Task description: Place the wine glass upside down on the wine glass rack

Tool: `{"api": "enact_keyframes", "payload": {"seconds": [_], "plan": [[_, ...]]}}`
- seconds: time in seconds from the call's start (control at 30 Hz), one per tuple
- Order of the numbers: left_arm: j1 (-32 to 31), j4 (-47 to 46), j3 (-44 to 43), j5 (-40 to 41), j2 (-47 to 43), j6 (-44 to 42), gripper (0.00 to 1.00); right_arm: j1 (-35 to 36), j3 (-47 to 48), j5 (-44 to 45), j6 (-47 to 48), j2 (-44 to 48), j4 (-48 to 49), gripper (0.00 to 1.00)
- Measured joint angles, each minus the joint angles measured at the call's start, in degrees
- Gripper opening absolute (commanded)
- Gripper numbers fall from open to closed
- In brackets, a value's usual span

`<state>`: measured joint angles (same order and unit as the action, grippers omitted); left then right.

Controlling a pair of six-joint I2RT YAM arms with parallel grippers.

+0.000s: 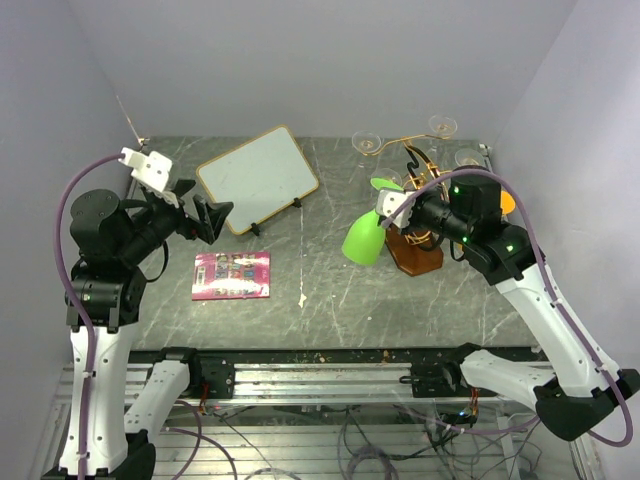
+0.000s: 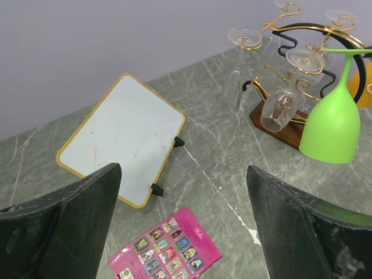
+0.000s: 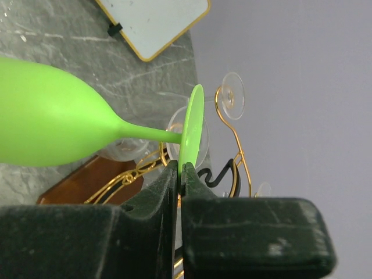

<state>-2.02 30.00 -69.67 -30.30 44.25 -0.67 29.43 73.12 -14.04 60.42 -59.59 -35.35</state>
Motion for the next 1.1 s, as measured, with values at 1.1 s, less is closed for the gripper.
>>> {"api": "enact_keyframes", "payload": {"seconds": [1.1], "plan": [[0.02, -5.33, 7.06, -4.5, 3.54, -0.66, 0.98, -5.77, -5.7, 9.18, 6.8, 5.99, -5.05, 0.0]]}}
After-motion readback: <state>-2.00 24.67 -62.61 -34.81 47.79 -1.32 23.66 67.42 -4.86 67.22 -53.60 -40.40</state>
